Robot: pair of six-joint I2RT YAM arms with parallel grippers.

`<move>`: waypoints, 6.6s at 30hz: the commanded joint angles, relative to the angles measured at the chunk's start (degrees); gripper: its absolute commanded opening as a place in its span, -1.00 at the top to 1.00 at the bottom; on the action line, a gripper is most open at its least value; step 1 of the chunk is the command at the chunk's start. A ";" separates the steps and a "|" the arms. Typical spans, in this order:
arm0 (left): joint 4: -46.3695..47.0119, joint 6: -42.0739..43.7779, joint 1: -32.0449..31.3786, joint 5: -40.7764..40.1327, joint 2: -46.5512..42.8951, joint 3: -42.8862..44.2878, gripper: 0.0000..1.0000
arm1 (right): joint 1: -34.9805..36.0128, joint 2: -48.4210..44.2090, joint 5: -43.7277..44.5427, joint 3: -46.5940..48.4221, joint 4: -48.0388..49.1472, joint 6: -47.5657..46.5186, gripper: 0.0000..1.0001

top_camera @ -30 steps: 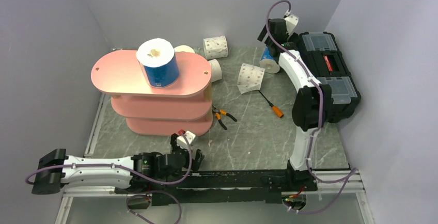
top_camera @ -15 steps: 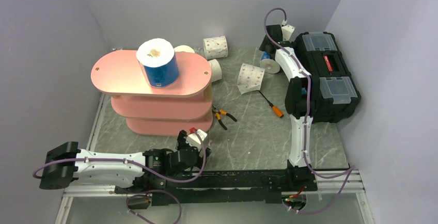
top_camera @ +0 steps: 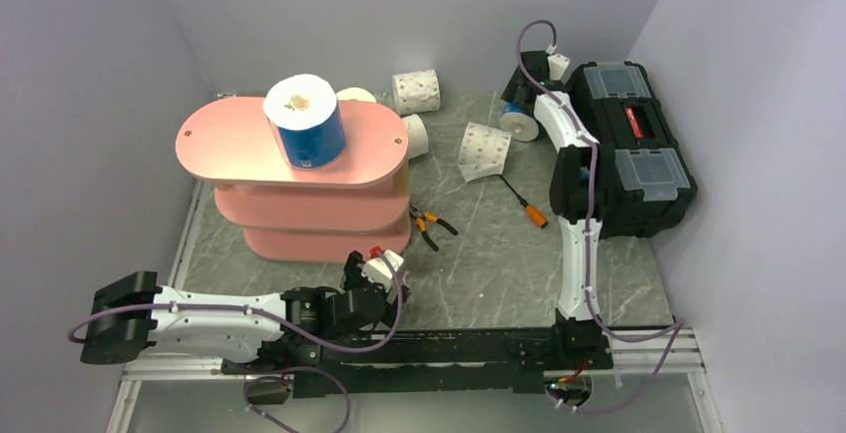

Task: Place and organize the paper towels onto the shelf
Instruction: Move the paper towel to the center of the board, then adjust the paper towel at the center of the board.

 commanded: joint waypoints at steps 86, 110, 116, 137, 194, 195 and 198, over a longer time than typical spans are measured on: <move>-4.34 -6.54 -0.87 -2.09 -16.32 -2.46 -0.89 | 1.23 -70.95 -40.62 -97.38 56.04 19.65 -0.97; -7.24 -9.30 -1.31 -2.91 -14.41 -1.30 -0.89 | 0.87 -52.77 -48.11 -95.71 71.19 24.34 -0.89; -7.41 -9.85 -1.24 -2.85 -15.03 -1.63 -0.88 | 0.88 -49.75 -49.15 -94.88 74.04 25.02 -0.85; -8.29 -10.39 -1.57 -3.61 -13.86 -1.01 -0.89 | 3.02 -46.14 -51.29 -91.21 73.73 24.39 -0.47; -13.88 -16.32 -2.43 -7.27 -31.00 -8.10 -0.87 | 65.39 -55.26 -1.26 -61.23 -11.73 -3.01 0.11; -13.61 -16.24 -2.45 -7.14 -30.67 -8.09 -0.87 | 65.42 -55.22 -1.75 -61.68 -11.57 -2.84 0.06; -12.80 -15.76 -2.44 -7.03 -29.39 -7.78 -0.87 | 65.40 -55.45 -2.69 -62.54 -11.27 -2.48 -0.13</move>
